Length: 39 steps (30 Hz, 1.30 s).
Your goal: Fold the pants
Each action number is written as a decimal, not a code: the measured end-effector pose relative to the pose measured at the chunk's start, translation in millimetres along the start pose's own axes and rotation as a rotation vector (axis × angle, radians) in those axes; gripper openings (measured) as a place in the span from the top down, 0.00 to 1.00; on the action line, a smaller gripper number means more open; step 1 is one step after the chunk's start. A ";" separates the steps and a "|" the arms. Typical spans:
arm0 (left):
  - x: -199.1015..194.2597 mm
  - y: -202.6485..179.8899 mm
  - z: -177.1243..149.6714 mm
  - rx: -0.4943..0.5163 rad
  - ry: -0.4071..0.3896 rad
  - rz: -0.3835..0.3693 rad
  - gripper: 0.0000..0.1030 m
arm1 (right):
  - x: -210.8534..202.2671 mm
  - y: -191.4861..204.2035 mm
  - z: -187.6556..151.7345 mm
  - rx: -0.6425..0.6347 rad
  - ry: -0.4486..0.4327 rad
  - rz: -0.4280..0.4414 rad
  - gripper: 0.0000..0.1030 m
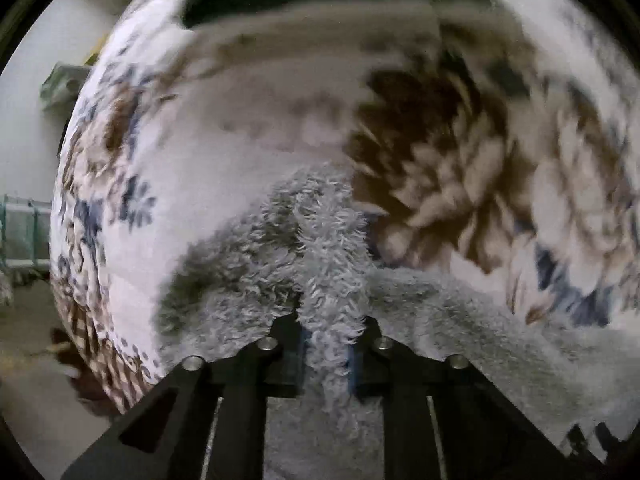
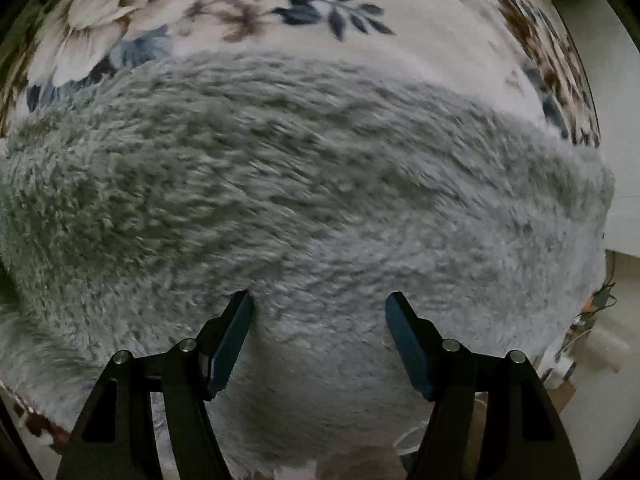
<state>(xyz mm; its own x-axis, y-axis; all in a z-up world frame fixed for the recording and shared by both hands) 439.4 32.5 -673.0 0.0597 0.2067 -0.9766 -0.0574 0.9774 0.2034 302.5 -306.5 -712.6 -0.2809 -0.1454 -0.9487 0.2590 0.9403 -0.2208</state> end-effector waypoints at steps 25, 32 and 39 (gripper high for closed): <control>-0.6 134.5 -160.2 -0.582 0.024 -0.363 0.30 | -25.5 52.6 -147.7 0.537 0.166 0.601 0.30; -0.7 139.1 -132.7 -0.568 -0.073 -0.301 0.91 | -14.4 54.1 -139.3 0.684 0.065 0.665 0.91; -29.1 153.4 -154.4 -0.559 -0.076 -0.288 0.92 | -69.6 32.3 -176.4 0.596 -0.020 0.647 0.94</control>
<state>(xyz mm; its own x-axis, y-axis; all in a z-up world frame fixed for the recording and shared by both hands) 275.0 169.6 -624.3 0.2197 -0.0388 -0.9748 -0.5394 0.8278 -0.1546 167.4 -211.7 -613.8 0.1024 0.3498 -0.9312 0.8025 0.5241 0.2851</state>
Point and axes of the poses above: each gripper's, at about its wrist camera, not at the fingertips, and x roughly the way its jaws point, y to its left, z to its top, the point moved 8 cm from there along x, roughly the way its jaws point, and after that the axes turned 2 degrees about -x, right-handed, at the moved point
